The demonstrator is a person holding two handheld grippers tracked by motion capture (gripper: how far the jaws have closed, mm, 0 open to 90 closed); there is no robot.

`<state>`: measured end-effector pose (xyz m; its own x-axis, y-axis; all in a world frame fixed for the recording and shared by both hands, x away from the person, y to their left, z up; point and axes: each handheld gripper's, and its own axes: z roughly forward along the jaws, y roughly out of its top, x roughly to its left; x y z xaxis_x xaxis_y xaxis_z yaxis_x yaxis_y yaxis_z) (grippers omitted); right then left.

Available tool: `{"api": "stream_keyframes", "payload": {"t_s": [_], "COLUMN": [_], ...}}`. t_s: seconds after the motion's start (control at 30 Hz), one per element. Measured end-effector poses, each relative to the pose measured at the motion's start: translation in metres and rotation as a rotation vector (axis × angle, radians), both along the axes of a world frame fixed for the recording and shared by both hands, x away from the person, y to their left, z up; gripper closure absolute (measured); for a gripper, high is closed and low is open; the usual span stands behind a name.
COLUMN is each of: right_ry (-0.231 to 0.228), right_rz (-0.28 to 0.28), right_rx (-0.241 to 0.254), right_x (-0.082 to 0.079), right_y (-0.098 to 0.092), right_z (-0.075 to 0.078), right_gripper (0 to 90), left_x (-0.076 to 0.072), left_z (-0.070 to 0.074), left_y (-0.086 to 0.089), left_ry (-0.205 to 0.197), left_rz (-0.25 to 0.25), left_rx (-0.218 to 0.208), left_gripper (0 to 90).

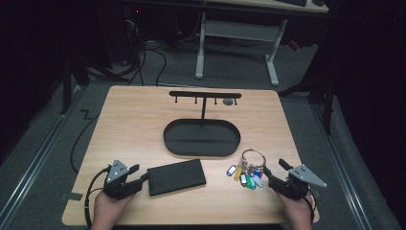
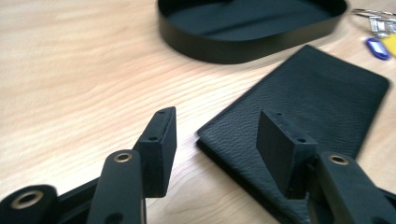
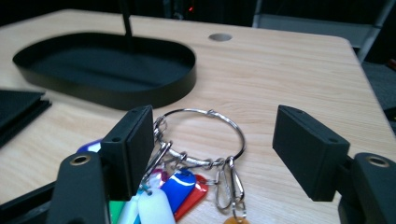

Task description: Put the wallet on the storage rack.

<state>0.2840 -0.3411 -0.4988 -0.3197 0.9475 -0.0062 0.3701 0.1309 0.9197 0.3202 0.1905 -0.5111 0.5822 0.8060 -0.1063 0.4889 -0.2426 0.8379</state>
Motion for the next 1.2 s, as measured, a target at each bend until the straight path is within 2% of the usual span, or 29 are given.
{"api": "stream_keyframes", "payload": {"t_s": [0.1, 0.17, 0.33, 0.47, 0.53, 0.6, 0.63, 0.67, 0.8, 0.9, 0.93, 1.03, 1.17, 1.2], "right_ry": [0.005, 0.01, 0.018, 0.013, 0.004, 0.001, 0.002, -0.001, -0.005, -0.006, -0.008, -0.007, 0.002, 0.007], "right_rz": [0.004, -0.009, -0.013, -0.012, -0.017, -0.017, -0.015, -0.013, 0.001, 0.006, 0.012, 0.014, 0.013, 0.002], "right_rx": [-0.019, -0.005, 0.012, 0.004, 0.026, 0.025, 0.028, 0.03, 0.036, 0.039, 0.039, 0.037, 0.038, 0.042], "right_x": [0.002, 0.004, 0.006, 0.01, 0.014, 0.015, 0.018, 0.019, 0.022, 0.024, 0.025, 0.026, 0.025, 0.025], "right_y": [0.002, 0.002, 0.001, 0.0, 0.0, -0.001, 0.001, 0.002, 0.004, 0.006, 0.007, 0.007, 0.006, 0.005], "right_z": [-0.001, -0.002, -0.003, -0.002, -0.001, -0.001, 0.0, 0.0, 0.002, 0.002, 0.002, 0.002, 0.002, 0.002], "right_gripper": [27.5, 23.8, 23.7, 25.9, 26.5, 26.6, 26.6, 26.7, 27.5, 27.6, 27.7, 28.0, 28.2, 28.2], "left_x": [0.0, -0.002, -0.004, -0.005, -0.008, -0.01, -0.012, -0.014, -0.02, -0.022, -0.024, -0.026, -0.032, -0.037], "left_z": [0.0, 0.0, -0.002, -0.006, -0.006, -0.007, -0.008, -0.009, -0.014, -0.016, -0.016, -0.017, -0.016, -0.015], "left_y": [0.0, -0.001, -0.002, 0.001, 0.004, 0.004, 0.004, 0.003, -0.006, -0.012, -0.016, -0.02, -0.024, -0.028], "left_ry": [0.003, -0.005, 0.001, 0.025, 0.035, 0.04, 0.043, 0.046, 0.054, 0.055, 0.051, 0.047, 0.042, 0.039], "left_rz": [-0.007, -0.008, -0.011, 0.009, 0.021, 0.021, 0.021, 0.018, -0.029, -0.056, -0.08, -0.093, -0.139, -0.166], "left_rx": [-0.002, 0.005, 0.016, 0.049, 0.062, 0.073, 0.081, 0.1, 0.151, 0.17, 0.184, 0.195, 0.196, 0.192], "left_gripper": [49.4, 50.1, 53.0, 61.8, 71.4, 74.5, 79.7, 81.6, 86.1, 88.3, 88.6, 89.8, 89.9, 89.8]}}
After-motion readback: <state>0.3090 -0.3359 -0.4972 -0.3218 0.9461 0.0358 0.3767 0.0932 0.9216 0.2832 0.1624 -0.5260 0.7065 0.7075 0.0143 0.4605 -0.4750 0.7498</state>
